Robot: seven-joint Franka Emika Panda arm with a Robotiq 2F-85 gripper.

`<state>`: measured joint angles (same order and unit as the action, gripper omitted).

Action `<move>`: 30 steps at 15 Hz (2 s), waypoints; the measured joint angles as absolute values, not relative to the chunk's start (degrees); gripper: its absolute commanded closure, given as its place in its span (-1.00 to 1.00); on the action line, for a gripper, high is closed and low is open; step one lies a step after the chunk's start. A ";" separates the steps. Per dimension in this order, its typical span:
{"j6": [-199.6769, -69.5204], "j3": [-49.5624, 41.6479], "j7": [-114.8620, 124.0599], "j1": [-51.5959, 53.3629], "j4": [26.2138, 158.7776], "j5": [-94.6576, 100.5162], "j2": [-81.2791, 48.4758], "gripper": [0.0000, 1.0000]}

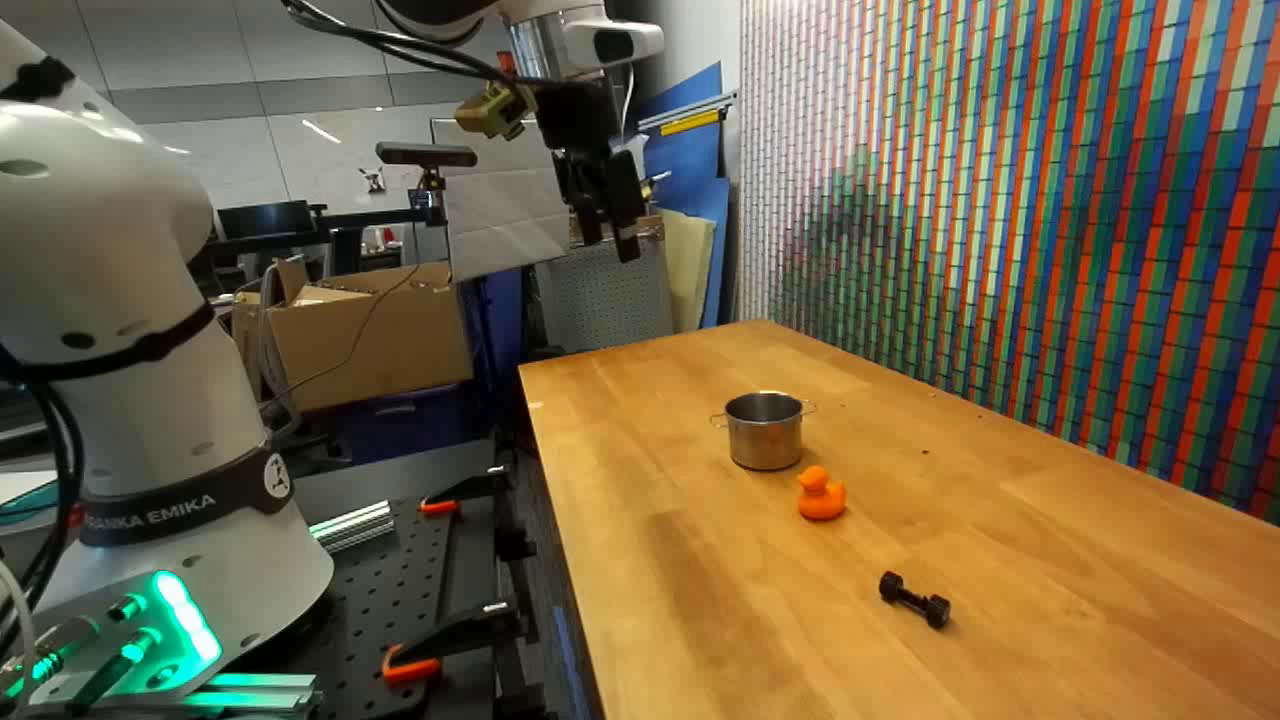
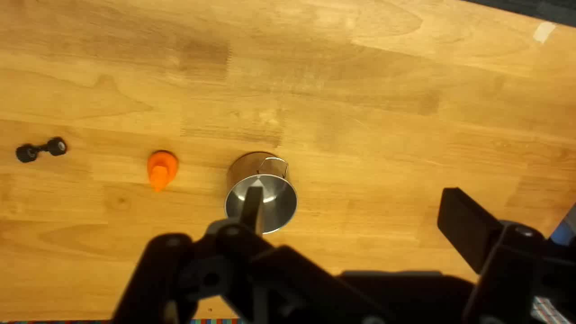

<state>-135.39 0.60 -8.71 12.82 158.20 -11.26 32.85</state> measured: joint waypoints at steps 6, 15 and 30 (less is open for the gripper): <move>-136.38 1.15 -8.71 12.63 158.00 -10.26 31.20 -1.00; -153.13 0.12 -7.62 0.13 143.21 3.92 9.37 -1.00; -161.46 -2.61 5.41 0.76 135.68 14.99 -21.02 -1.00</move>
